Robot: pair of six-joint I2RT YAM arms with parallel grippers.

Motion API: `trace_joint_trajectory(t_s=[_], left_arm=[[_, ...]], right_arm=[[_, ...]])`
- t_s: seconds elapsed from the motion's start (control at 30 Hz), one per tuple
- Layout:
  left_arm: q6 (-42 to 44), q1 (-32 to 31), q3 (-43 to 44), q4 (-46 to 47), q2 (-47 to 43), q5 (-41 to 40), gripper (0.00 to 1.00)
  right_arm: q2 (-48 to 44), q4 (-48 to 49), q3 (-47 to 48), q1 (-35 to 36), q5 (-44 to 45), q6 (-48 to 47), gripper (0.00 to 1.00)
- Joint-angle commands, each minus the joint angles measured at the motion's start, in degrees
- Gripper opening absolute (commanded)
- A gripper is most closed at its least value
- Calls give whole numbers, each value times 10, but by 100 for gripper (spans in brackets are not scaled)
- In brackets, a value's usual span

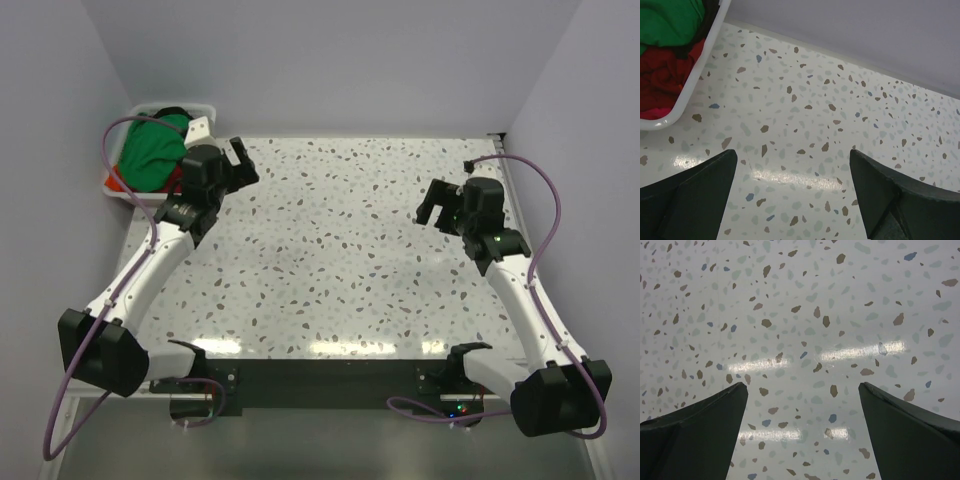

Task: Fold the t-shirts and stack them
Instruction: Grab the tshirt from the pile

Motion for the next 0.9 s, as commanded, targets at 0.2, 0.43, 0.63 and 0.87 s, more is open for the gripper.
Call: trace_joint_trajectory(t_s=[0.2, 0.43, 0.63, 0.87], left_arm=[[-11, 1, -4, 7, -14, -77, 100], [-34, 15, 79, -45, 80, -117, 100], [-27, 42, 148, -69, 145, -125, 96], [-36, 133, 184, -44, 207, -51, 85]], right_arm=[[4, 16, 7, 1, 8, 3, 99], [28, 10, 38, 2, 21, 22, 99], [80, 32, 76, 4, 13, 51, 99], [190, 60, 151, 26, 4, 56, 98]])
